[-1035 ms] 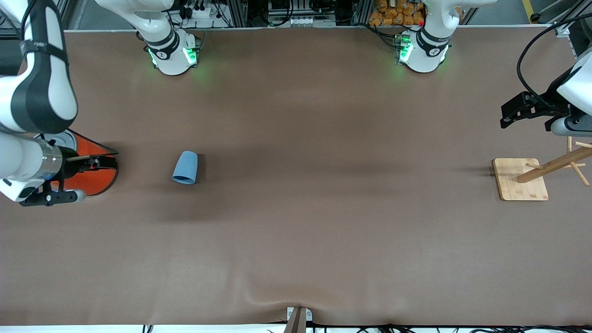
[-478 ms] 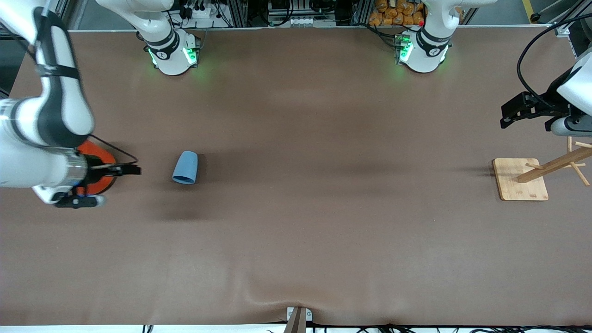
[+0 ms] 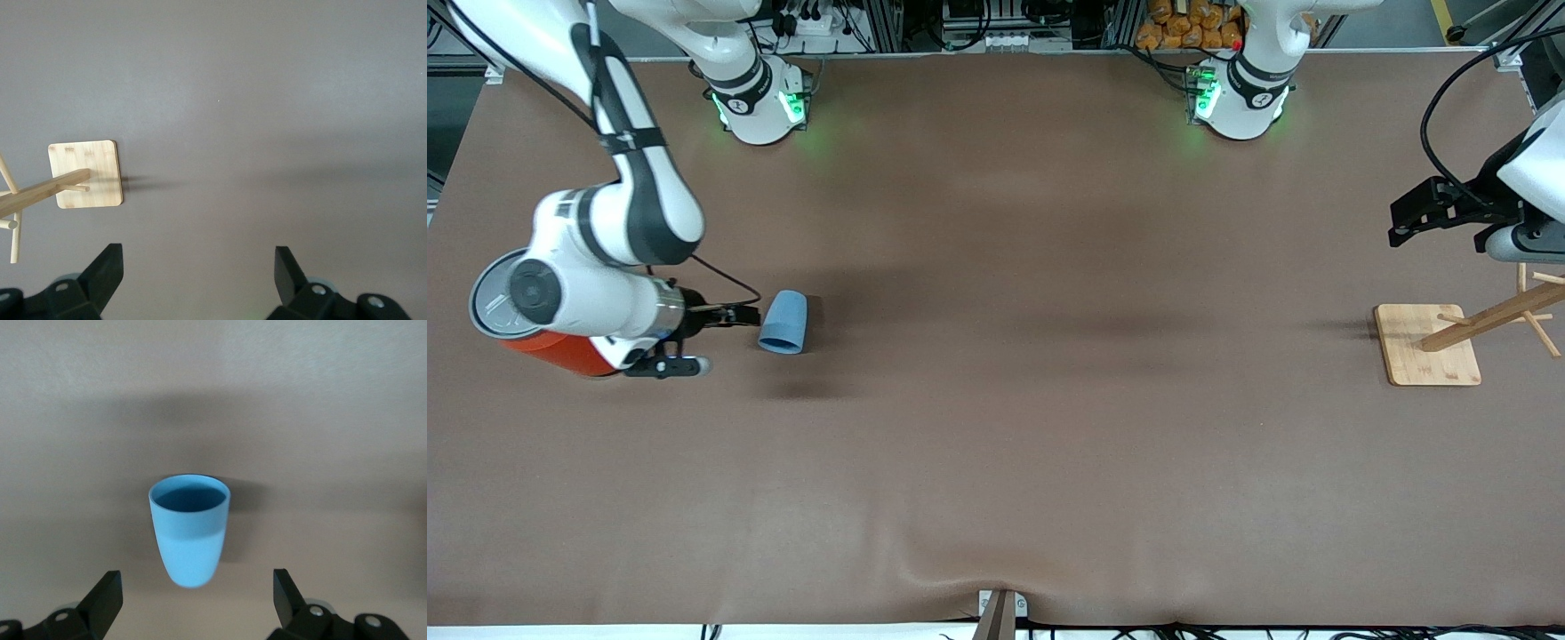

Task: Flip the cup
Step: 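Reach the right gripper to the blue cup and grasp it, then carry the blue cup with the right gripper to the table middle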

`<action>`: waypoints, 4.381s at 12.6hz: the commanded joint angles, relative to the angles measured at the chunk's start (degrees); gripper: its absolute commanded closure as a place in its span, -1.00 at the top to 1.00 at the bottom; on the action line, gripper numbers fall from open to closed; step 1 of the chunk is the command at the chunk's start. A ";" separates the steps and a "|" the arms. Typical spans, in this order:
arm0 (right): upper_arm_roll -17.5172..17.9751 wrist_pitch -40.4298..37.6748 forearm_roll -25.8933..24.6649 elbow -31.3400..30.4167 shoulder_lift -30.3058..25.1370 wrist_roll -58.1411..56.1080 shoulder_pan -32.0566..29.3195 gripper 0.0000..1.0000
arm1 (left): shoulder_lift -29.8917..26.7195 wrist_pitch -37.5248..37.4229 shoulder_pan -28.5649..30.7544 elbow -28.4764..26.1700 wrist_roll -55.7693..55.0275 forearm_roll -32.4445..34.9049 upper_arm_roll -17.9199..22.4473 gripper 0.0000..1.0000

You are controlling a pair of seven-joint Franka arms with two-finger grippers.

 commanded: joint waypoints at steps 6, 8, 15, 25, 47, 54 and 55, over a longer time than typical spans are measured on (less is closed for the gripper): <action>2.43 12.83 0.53 -11.42 -1.89 0.63 0.76 1.00 | 3.04 3.94 0.31 1.00 1.31 -0.24 0.29 1.00; 2.43 15.74 0.44 -12.66 -1.54 0.63 1.20 1.00 | 3.22 4.30 0.31 1.00 1.40 0.10 0.29 1.00; 2.34 19.70 0.18 -12.75 2.42 0.55 1.11 1.00 | 3.57 4.65 0.31 1.00 1.40 0.11 0.29 1.00; 2.52 17.87 -0.88 -8.72 2.95 -0.07 1.99 -0.26 | 4.10 5.62 0.40 1.00 1.40 0.19 0.55 1.00; 25.90 3.00 -42.18 33.83 24.39 -7.19 25.44 -0.64 | 4.45 5.71 0.49 1.00 1.40 0.19 0.64 1.00; 15.97 3.09 -45.09 39.71 34.67 -5.26 41.09 -0.73 | 6.99 5.71 2.24 1.00 1.40 -0.07 1.43 1.00; 15.96 3.01 -45.09 39.98 35.20 -5.26 41.45 -0.73 | 8.13 5.79 2.51 1.00 1.40 0.10 1.43 1.00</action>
